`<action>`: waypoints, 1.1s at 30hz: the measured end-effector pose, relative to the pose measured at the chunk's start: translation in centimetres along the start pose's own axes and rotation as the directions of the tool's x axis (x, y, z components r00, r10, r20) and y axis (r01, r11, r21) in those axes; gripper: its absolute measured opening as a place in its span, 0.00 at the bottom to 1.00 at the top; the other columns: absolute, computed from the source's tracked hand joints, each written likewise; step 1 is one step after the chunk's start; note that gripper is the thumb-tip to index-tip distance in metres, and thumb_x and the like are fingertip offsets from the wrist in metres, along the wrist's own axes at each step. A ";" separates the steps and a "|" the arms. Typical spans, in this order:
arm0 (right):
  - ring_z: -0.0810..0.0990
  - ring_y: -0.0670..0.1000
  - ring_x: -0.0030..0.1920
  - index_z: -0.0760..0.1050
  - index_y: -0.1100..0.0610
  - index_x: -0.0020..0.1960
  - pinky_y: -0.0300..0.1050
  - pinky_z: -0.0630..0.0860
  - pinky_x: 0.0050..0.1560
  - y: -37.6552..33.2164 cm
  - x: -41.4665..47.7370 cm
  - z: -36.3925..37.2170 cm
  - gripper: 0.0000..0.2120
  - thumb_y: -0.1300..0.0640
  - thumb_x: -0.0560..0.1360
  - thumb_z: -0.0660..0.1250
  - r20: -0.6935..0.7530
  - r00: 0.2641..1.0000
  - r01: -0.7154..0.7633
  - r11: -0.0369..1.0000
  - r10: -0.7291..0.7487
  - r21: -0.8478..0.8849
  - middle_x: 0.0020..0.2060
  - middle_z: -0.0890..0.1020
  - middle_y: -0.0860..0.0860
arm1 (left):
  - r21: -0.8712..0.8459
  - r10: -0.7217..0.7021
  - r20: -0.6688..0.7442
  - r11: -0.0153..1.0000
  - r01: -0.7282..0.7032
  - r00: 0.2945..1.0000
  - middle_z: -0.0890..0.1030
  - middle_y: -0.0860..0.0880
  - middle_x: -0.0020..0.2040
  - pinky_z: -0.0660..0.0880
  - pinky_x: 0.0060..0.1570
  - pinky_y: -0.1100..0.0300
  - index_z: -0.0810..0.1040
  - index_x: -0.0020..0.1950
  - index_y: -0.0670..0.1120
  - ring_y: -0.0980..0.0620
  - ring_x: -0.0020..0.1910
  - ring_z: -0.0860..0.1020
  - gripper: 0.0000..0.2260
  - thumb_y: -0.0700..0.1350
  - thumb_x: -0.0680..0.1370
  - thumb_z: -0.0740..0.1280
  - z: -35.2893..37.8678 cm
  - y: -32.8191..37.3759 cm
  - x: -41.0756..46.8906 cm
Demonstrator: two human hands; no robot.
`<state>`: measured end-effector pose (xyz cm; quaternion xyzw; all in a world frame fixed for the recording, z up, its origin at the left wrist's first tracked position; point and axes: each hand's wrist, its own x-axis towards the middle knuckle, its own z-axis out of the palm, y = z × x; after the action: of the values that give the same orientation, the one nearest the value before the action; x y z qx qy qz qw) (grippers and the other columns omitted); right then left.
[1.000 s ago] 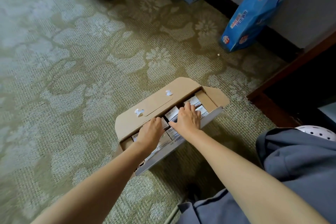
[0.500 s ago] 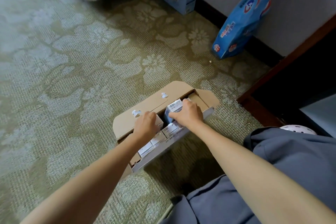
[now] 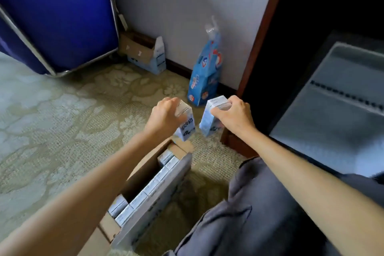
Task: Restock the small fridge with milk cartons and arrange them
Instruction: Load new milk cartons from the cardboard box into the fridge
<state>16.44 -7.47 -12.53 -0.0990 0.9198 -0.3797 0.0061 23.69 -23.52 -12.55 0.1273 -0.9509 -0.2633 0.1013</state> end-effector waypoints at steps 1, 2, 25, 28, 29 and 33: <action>0.78 0.58 0.49 0.73 0.63 0.48 0.44 0.70 0.39 0.6 0.2 -1.8 0.17 0.51 0.68 0.70 -0.038 0.999 -0.014 1.000 0.015 0.020 0.49 0.80 0.59 | -0.021 0.038 -0.007 0.999 -0.038 0.999 0.70 0.47 0.43 0.62 0.40 0.59 0.75 0.48 0.38 0.46 0.43 0.70 0.09 0.44 0.74 0.67 0.1 1.9 0.8; 0.77 0.57 0.47 0.73 0.62 0.47 0.43 0.69 0.36 1.3 0.4 -3.6 0.16 0.51 0.68 0.70 -0.077 0.997 -0.023 0.999 0.026 0.036 0.49 0.80 0.59 | -0.039 0.081 -0.011 0.996 -0.081 0.997 0.71 0.47 0.44 0.62 0.41 0.59 0.75 0.50 0.38 0.47 0.44 0.70 0.10 0.44 0.74 0.66 0.2 3.8 1.5; 0.73 0.51 0.36 0.65 0.59 0.46 0.30 0.66 0.25 22.1 6.8 -23.9 0.15 0.57 0.70 0.70 -0.635 0.751 -0.166 0.983 0.180 0.082 0.38 0.77 0.51 | 0.080 0.791 -0.010 0.611 -0.788 0.612 0.73 0.34 0.53 0.74 0.46 0.47 0.69 0.64 0.33 0.35 0.47 0.75 0.20 0.27 0.72 0.63 19.3 32.1 15.0; 0.79 0.54 0.42 0.67 0.61 0.49 0.39 0.72 0.32 23.6 8.7 -23.7 0.15 0.58 0.70 0.70 -0.646 0.744 -0.146 0.985 0.171 0.092 0.44 0.82 0.55 | 0.133 0.821 -0.016 0.567 -0.813 0.570 0.74 0.37 0.51 0.79 0.34 0.48 0.66 0.62 0.38 0.39 0.42 0.75 0.27 0.24 0.66 0.66 21.8 32.4 17.0; 0.80 0.55 0.44 0.67 0.61 0.50 0.43 0.74 0.36 24.0 9.2 -23.6 0.15 0.58 0.70 0.70 -0.649 0.742 -0.139 0.986 0.167 0.094 0.46 0.82 0.56 | 0.143 0.829 -0.016 0.556 -0.819 0.559 0.74 0.37 0.51 0.79 0.32 0.49 0.64 0.62 0.41 0.39 0.42 0.75 0.28 0.24 0.66 0.67 22.5 32.5 17.6; 0.81 0.58 0.45 0.68 0.63 0.51 0.51 0.78 0.43 25.1 11.0 -23.0 0.16 0.59 0.69 0.70 -0.659 0.736 -0.116 0.988 0.155 0.102 0.46 0.83 0.57 | 0.071 0.836 -0.008 0.548 -0.833 0.549 0.72 0.39 0.56 0.79 0.40 0.45 0.62 0.64 0.45 0.38 0.53 0.74 0.26 0.27 0.70 0.63 24.5 32.8 19.0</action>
<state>-0.81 23.85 -13.02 0.1099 0.8558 -0.4132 -0.2912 -6.87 9.66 -13.45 -0.3309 -0.9024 -0.1529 0.2296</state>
